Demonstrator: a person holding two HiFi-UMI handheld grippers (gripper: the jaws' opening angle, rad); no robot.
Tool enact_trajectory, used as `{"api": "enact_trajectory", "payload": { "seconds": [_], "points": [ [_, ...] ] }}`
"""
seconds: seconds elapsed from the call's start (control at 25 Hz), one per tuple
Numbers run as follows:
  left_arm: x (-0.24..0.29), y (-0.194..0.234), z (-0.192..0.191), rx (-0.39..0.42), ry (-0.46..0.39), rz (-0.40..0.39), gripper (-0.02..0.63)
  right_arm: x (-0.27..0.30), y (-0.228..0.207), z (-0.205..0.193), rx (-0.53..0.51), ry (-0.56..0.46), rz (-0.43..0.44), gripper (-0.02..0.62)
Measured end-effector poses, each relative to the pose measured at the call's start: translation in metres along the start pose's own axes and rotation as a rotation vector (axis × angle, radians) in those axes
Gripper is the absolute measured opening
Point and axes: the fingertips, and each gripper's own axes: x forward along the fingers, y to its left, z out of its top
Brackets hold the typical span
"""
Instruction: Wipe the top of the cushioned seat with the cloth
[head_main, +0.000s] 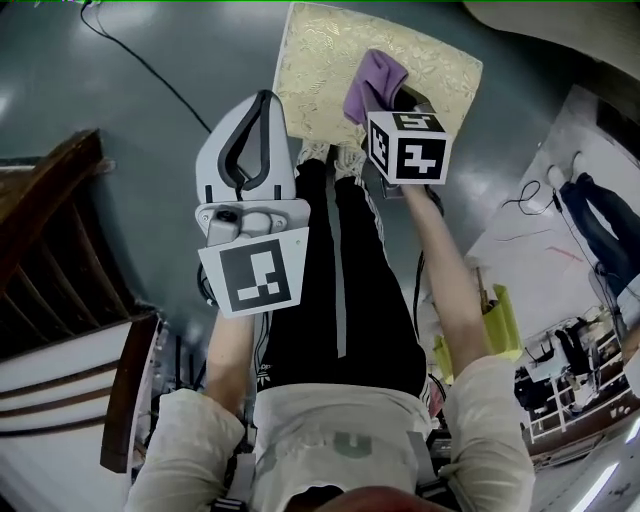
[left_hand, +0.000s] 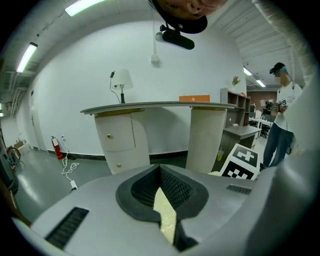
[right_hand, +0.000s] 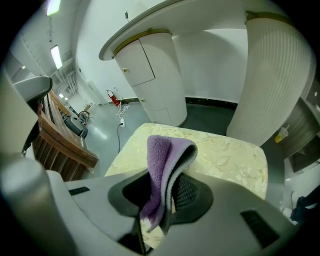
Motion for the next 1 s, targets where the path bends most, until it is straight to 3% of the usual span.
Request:
{"api": "enact_trajectory", "payload": {
  "seconds": [0.48, 1.0],
  "points": [
    [0.022, -0.062, 0.029, 0.057, -0.029, -0.119, 0.006, -0.045, -0.098, -0.037, 0.055, 0.048, -0.147, 0.097],
    [0.020, -0.073, 0.039, 0.083, -0.027, -0.129, 0.006, -0.070, -0.146, -0.055, 0.074, 0.088, -0.239, 0.097]
  ]
}}
